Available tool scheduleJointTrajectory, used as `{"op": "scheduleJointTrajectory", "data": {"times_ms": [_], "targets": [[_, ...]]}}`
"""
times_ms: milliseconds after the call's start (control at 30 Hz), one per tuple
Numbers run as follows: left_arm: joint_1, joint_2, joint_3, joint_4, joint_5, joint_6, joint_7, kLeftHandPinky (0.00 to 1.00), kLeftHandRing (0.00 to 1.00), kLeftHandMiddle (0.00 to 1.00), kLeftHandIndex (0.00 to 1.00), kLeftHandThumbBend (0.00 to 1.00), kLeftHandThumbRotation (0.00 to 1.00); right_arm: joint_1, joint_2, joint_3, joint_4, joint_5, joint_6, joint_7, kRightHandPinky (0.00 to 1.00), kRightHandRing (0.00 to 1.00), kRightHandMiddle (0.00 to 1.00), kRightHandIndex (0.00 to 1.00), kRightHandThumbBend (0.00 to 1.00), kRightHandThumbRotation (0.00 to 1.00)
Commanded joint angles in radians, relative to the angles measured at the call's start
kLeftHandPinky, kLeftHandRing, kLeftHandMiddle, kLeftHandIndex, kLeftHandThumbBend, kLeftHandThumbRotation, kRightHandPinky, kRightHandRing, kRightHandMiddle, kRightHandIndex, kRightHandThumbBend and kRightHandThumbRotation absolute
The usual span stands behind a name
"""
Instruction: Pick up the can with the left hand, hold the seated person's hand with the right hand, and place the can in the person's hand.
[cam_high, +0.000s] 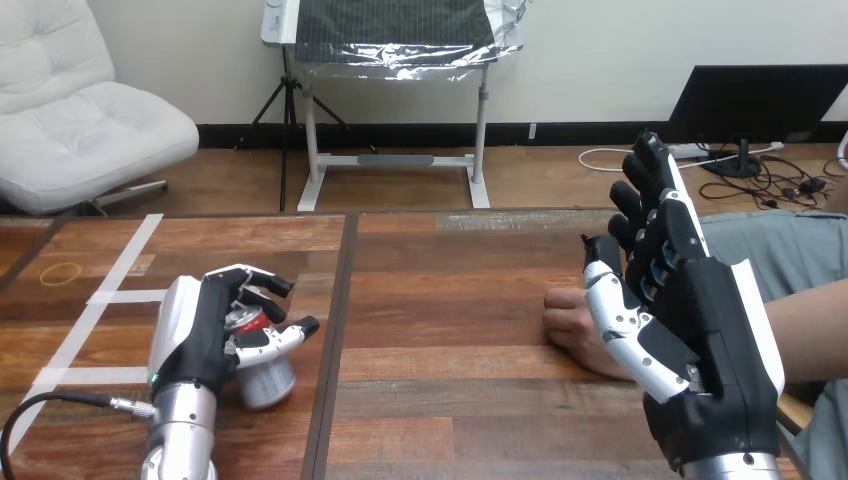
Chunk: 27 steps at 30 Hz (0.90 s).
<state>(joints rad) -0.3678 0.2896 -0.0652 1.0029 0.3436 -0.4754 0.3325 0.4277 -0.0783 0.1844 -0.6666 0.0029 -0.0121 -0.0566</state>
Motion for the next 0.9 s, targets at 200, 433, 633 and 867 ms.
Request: {"op": "scheduleJointTrajectory", "data": {"times_ms": [200,433,633,867], "targets": [[-0.036,0.012,-0.020,0.005,0.026,-0.043,0.043,0.33,0.38,0.45,0.53,0.65,0.00,-0.056,0.025,-0.012,-0.041,0.010,-0.007,0.004,1.00,1.00,1.00,1.00,0.00,0.00],[-0.036,0.013,-0.020,0.010,0.034,-0.058,0.062,0.34,0.39,0.46,0.53,0.65,0.00,-0.055,0.028,-0.013,-0.046,0.015,0.002,0.003,1.00,1.00,1.00,1.00,0.00,0.00],[-0.036,0.009,-0.014,0.009,0.020,-0.065,0.056,0.35,0.40,0.46,0.53,0.65,0.00,-0.056,0.027,-0.015,-0.043,0.016,-0.007,0.004,1.00,1.00,1.00,1.00,0.00,0.00],[-0.036,0.011,-0.016,0.002,0.023,-0.057,0.057,0.37,0.41,0.47,0.54,0.65,0.00,-0.056,0.029,-0.017,-0.043,0.021,-0.005,0.003,1.00,1.00,1.00,1.00,0.00,0.00]]}}
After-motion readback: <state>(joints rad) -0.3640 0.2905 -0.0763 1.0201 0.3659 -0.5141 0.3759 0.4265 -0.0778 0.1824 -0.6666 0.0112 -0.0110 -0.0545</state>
